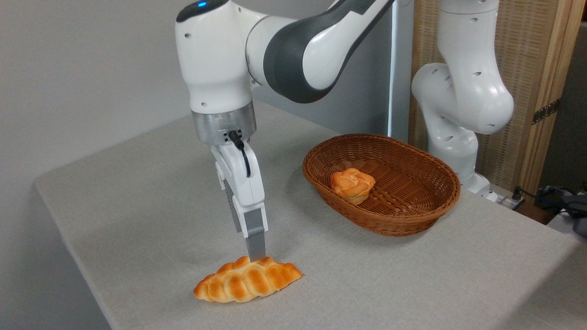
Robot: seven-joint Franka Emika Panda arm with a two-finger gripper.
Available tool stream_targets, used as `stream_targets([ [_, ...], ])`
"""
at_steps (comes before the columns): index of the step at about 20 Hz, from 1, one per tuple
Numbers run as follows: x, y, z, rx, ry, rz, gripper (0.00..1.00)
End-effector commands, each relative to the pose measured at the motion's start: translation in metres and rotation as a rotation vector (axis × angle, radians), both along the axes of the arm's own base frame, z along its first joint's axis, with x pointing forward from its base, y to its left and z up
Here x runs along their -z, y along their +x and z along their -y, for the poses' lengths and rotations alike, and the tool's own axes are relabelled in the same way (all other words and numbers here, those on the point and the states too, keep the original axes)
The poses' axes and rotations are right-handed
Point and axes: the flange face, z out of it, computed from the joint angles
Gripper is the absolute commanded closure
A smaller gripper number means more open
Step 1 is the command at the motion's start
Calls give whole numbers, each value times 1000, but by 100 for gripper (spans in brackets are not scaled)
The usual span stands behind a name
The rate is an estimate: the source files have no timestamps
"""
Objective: Put bread into the basket
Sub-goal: 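Lower the gripper onto the middle of the braided roll and close it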
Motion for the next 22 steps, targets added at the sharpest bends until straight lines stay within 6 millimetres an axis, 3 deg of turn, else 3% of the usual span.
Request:
stream_targets([
  [1,9,2,-16,61,19,10,0],
  [10,42,14,-14,66,32,-9,0],
  [22,55,19,-13,114,44,-12,0],
])
